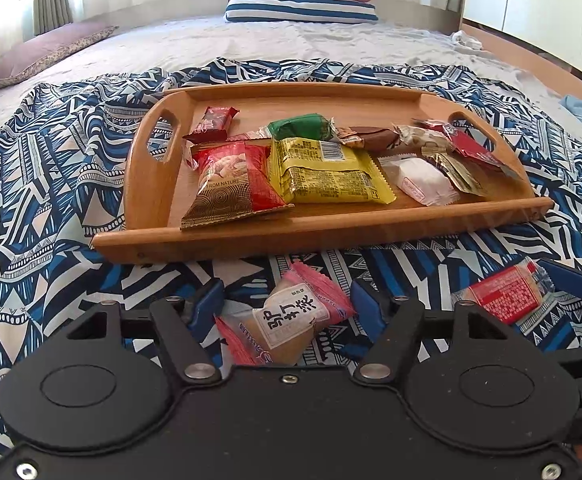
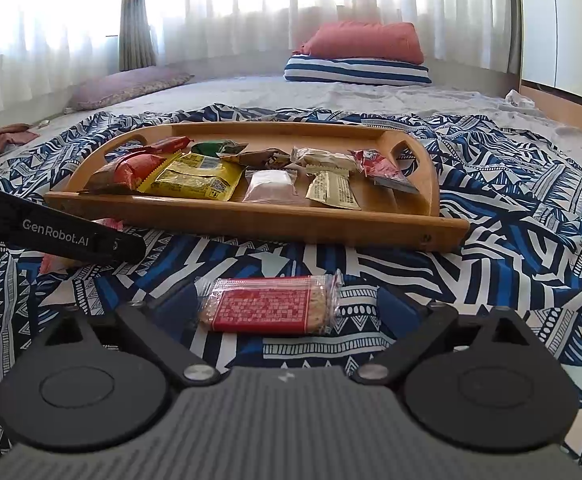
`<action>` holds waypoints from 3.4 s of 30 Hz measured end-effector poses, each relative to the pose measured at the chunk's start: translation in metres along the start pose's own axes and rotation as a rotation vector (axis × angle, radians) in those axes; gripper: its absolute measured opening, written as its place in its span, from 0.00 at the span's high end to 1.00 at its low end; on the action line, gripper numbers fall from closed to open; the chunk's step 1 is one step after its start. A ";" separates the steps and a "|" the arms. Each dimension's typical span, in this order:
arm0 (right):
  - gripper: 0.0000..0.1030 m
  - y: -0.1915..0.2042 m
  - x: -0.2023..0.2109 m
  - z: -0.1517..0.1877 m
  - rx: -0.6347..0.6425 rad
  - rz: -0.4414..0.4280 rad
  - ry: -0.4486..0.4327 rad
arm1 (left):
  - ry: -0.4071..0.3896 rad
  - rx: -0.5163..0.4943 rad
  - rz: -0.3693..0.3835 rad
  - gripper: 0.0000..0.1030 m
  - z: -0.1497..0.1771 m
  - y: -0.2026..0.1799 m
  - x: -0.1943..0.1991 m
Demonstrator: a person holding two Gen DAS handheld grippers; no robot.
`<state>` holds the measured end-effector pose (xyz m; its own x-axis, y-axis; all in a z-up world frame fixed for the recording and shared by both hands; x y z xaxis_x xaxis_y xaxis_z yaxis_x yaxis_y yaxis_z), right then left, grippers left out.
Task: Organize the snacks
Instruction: 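Grasp the white-and-pink printed packet with the left tool while the right tool grasps the red biscuit bar, then carry the white-and-pink packet with the left tool while the right tool carries the red biscuit bar over the tray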
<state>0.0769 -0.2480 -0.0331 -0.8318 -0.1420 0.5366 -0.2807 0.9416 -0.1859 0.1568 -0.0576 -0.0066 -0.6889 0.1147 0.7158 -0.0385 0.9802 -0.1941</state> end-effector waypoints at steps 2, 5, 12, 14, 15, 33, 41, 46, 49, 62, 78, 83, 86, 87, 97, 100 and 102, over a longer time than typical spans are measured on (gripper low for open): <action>0.09 0.002 0.001 0.000 0.009 0.003 -0.003 | 0.004 0.004 0.004 0.36 0.001 0.001 0.003; 0.11 0.004 0.002 0.000 0.026 0.008 -0.010 | 0.011 0.011 0.012 0.36 0.002 0.002 0.007; 0.22 0.012 0.007 -0.001 0.086 0.007 -0.032 | 0.021 0.015 0.024 0.37 0.006 0.001 0.016; 0.23 0.014 0.008 -0.002 0.103 0.009 -0.035 | 0.024 0.012 0.026 0.37 0.007 0.001 0.018; 0.24 0.015 0.008 -0.002 0.111 0.009 -0.037 | 0.025 0.011 0.026 0.37 0.008 0.001 0.020; 0.38 0.001 0.030 -0.026 0.061 0.075 -0.088 | -0.011 -0.014 0.051 0.37 -0.006 -0.009 0.041; 0.38 -0.014 0.038 -0.039 0.019 0.094 -0.110 | -0.026 -0.012 0.076 0.37 -0.019 -0.014 0.047; 0.38 -0.023 0.039 -0.050 0.005 0.104 -0.116 | -0.049 -0.015 0.092 0.38 -0.036 -0.018 0.051; 0.38 -0.029 0.038 -0.058 0.007 0.111 -0.121 | -0.071 -0.025 0.103 0.38 -0.051 -0.022 0.052; 0.38 -0.063 0.018 -0.096 -0.062 0.111 -0.102 | -0.108 0.005 0.161 0.38 -0.103 -0.025 0.049; 0.38 -0.087 -0.022 -0.132 -0.104 0.107 -0.054 | -0.110 0.082 0.176 0.38 -0.146 -0.025 0.012; 0.38 -0.088 -0.034 -0.136 -0.095 0.104 -0.039 | -0.099 0.090 0.163 0.38 -0.151 -0.024 -0.002; 0.38 -0.089 -0.042 -0.139 -0.091 0.102 -0.025 | -0.094 0.102 0.155 0.38 -0.156 -0.023 -0.010; 0.38 -0.088 -0.045 -0.140 -0.090 0.103 -0.021 | -0.093 0.105 0.151 0.38 -0.157 -0.022 -0.013; 0.38 -0.097 -0.073 -0.147 -0.136 0.088 0.018 | -0.079 0.103 0.113 0.38 -0.172 -0.024 -0.045; 0.38 -0.101 -0.082 -0.149 -0.148 0.085 0.028 | -0.073 0.103 0.104 0.38 -0.175 -0.024 -0.056; 0.38 -0.103 -0.090 -0.148 -0.162 0.082 0.039 | -0.065 0.106 0.100 0.38 -0.176 -0.023 -0.063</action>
<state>0.2520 -0.2869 0.0599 -0.8285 -0.0537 0.5574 -0.1290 0.9869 -0.0967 0.3289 -0.0593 0.0712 -0.7385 0.1971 0.6448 -0.0406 0.9416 -0.3343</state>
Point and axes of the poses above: each gripper's, at about its wrist camera, not at the fingertips, and x roughly against the way its jaws point, y to its left, z to its underside, the point moved 3 cm from there along -x, roughly the way its jaws point, and after that the axes turned 15 degrees about x, right-handed, at the moved point
